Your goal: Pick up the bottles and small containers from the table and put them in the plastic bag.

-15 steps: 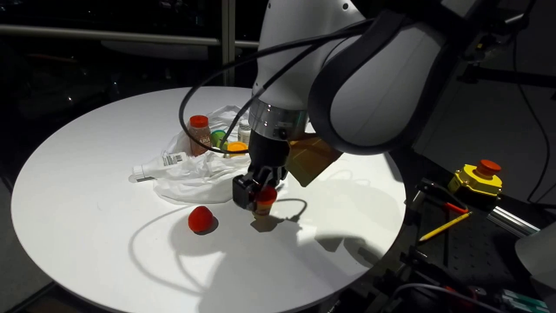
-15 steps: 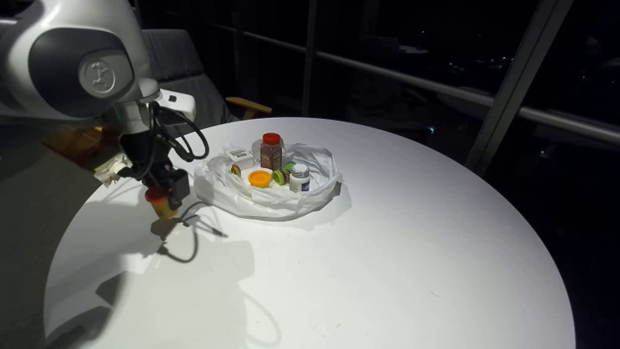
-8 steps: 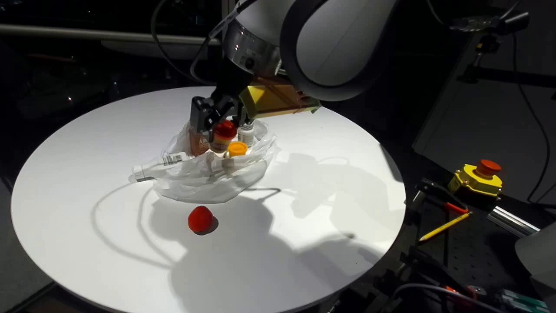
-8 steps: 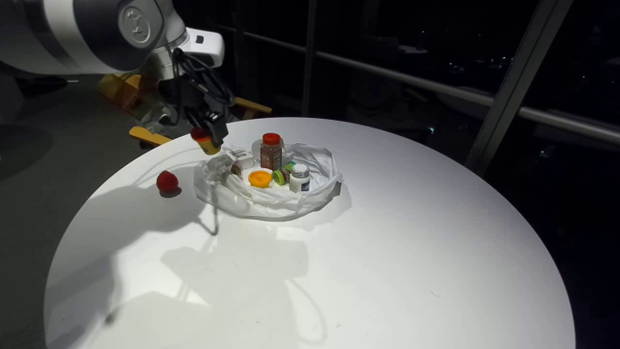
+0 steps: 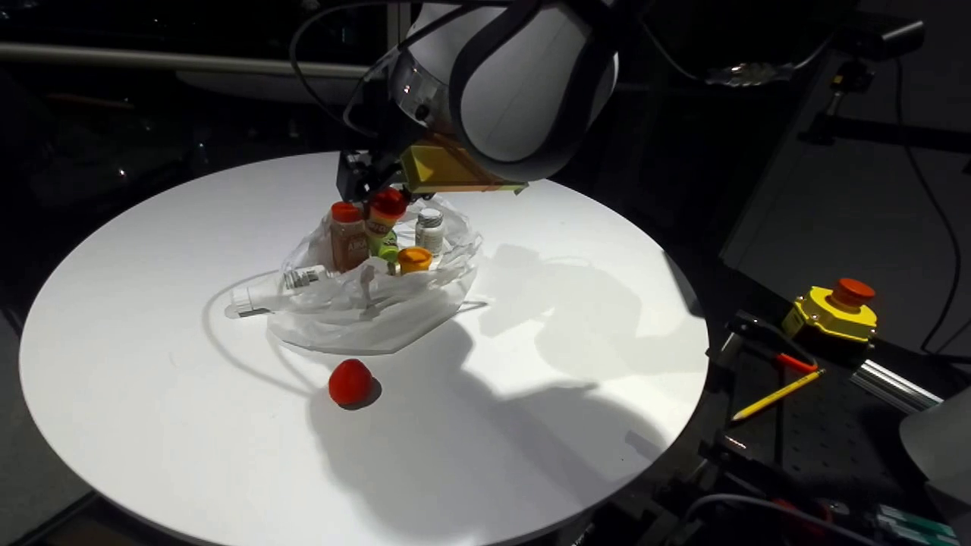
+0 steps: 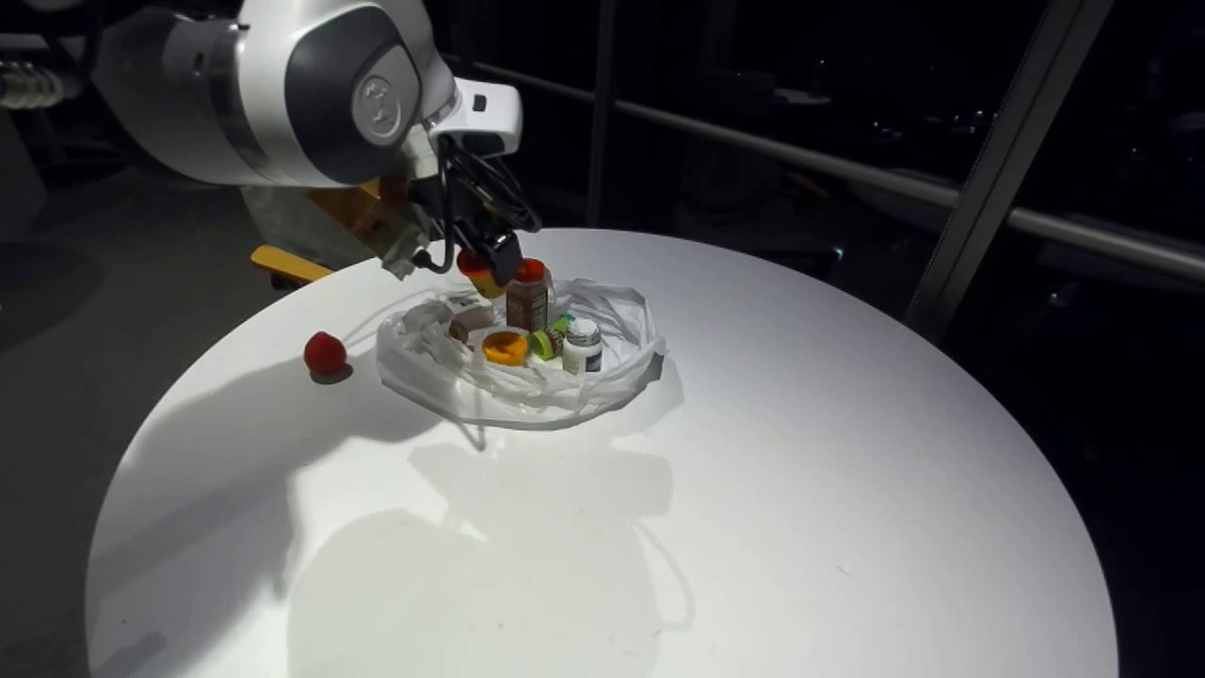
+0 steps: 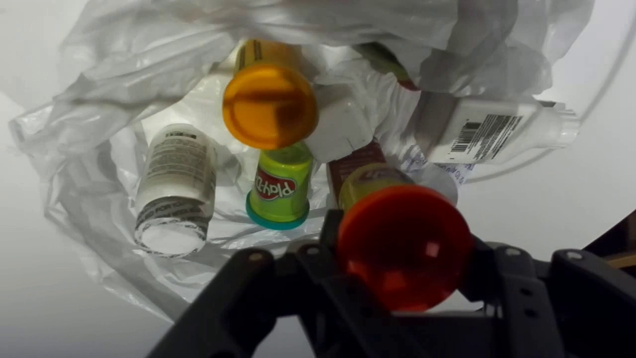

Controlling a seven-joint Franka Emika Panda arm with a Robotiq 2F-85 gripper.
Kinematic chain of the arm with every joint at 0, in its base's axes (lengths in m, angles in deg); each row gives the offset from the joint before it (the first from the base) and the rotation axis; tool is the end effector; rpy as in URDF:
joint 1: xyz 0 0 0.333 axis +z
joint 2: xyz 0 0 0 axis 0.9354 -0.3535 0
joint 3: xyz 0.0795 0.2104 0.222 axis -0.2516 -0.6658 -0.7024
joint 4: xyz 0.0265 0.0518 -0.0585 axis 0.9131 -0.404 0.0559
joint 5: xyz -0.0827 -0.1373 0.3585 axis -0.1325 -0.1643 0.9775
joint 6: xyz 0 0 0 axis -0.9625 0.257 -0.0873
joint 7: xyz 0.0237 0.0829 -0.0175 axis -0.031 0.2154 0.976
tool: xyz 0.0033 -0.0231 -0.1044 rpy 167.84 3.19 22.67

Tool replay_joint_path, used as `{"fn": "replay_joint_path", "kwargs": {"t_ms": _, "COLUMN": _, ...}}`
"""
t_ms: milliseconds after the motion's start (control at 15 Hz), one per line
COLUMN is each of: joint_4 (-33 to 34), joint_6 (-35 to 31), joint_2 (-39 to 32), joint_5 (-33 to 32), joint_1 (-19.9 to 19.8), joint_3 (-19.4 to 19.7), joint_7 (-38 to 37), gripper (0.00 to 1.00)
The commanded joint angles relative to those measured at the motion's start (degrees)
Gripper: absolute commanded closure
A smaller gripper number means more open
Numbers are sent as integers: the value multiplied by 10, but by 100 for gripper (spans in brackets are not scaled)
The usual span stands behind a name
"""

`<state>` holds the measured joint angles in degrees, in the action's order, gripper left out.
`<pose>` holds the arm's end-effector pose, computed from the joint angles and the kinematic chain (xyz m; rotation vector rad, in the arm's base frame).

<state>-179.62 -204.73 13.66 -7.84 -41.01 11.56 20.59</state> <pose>0.5929 0.1324 0.2071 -2.9458 0.4012 -0.7871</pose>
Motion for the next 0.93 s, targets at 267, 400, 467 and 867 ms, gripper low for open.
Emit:
{"fn": "replay_joint_path", "kwargs": {"t_ms": 267, "joint_4": 8, "joint_6": -57, "joint_2": -12, "joint_5": 55, "joint_1": 6, "joint_3": 16, "joint_7": 19, "gripper": 7}}
{"fn": "replay_joint_path", "kwargs": {"t_ms": 400, "joint_4": -21, "joint_6": -83, "joint_2": 9, "joint_5": 59, "joint_1": 36, "joint_3": 37, "joint_7": 18, "gripper": 0}}
{"fn": "replay_joint_path", "kwargs": {"t_ms": 467, "joint_4": -35, "joint_6": -95, "joint_2": 18, "joint_5": 62, "joint_1": 52, "joint_3": 48, "joint_7": 18, "gripper": 0}}
{"fn": "replay_joint_path", "kwargs": {"t_ms": 867, "joint_4": -103, "joint_6": 45, "joint_2": 34, "joint_5": 101, "joint_1": 279, "joint_3": 239, "joint_7": -16, "gripper": 0}}
